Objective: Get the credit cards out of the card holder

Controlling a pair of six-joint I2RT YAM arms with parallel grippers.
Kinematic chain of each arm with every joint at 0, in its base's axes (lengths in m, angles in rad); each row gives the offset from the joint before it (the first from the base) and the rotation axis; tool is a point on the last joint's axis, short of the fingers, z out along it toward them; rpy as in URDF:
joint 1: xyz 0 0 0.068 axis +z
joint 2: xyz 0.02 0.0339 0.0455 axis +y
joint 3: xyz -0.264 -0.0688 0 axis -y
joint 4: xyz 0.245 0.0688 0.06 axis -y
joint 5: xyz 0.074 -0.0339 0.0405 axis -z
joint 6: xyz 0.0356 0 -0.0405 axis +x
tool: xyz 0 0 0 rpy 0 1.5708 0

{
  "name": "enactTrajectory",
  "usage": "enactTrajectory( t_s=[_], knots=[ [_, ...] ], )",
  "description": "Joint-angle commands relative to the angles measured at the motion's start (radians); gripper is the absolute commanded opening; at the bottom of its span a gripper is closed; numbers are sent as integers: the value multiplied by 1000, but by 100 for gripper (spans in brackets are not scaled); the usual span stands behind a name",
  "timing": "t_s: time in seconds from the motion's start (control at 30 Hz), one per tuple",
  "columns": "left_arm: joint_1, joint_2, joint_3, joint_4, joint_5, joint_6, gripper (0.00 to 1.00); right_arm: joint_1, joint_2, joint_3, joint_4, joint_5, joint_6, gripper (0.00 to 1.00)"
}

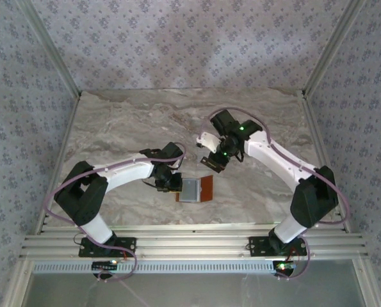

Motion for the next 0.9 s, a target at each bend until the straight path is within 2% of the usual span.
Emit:
enactTrajectory(
  t_s=[0.0,0.13,0.3,0.4,0.57,0.87],
  knots=[
    [-4,-33,20,-40,-23,18,19,-12,79,91,-125,84,-204,0],
    [10,-58,6,-37,-52,8,18,-37,176,206,-179,104,-288,0],
    [47,-93,-28,-15,-28,3,18,-46,292,332,-248,127,-396,0],
    [61,-115,-42,-8,-30,-5,18,-54,348,395,-275,94,-429,0],
    [84,-129,-55,-4,-18,-6,18,-55,419,460,-296,51,-463,0],
    [99,-146,-70,-7,-12,-1,18,-52,518,505,-299,72,-506,0]
  ],
)
